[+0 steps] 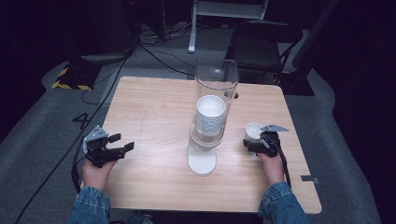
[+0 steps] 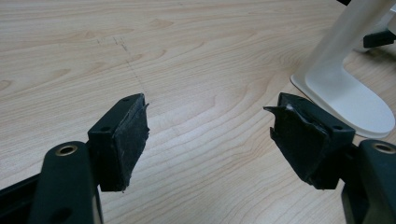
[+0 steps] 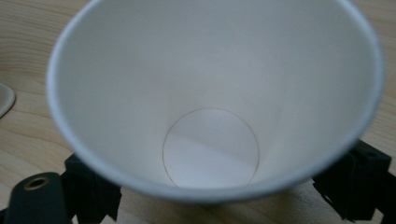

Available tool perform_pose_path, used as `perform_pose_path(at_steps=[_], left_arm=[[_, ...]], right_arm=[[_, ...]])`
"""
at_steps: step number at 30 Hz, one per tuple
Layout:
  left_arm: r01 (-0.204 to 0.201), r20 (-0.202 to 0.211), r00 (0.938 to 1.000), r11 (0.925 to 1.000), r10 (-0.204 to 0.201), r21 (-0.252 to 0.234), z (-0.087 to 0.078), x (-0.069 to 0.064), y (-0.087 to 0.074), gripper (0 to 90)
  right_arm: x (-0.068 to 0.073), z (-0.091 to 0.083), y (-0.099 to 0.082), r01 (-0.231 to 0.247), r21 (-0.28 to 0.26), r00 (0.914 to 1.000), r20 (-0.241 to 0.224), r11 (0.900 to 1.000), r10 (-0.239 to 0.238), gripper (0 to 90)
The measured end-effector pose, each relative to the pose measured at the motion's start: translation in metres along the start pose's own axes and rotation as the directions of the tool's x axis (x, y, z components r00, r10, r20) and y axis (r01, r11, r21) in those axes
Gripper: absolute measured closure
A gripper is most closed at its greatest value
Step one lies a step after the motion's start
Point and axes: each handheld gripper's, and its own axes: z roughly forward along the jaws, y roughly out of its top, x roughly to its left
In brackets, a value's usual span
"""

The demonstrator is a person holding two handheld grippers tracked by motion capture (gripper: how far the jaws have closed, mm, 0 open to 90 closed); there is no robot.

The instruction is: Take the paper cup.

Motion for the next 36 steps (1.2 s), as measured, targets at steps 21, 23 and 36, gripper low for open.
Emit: perform_pose_path(at_steps=[21,23,36], left_arm=[[-0.049,0.051,0.9975,0.9988,0.049,-0.002,-0.002,-0.02,0.001,26.8],[-0.055,0.061,0.9966,0.9985,0.055,-0.004,-0.004,-0.024,0.001,26.7],[-0.131,0.13,0.983,0.9914,0.129,0.004,0.0,-0.05,0.002,26.4]], right_arm=[[0.03,-0.09,0.018,0.066,-0.22,0.9907,-0.103,0.9734,-0.09,0.0],[0.043,-0.098,0.018,0.104,-0.241,0.9769,-0.157,0.9649,-0.144,0.0],[0.074,-0.099,0.002,0.162,-0.238,0.9162,-0.324,0.9577,-0.235,0.0]])
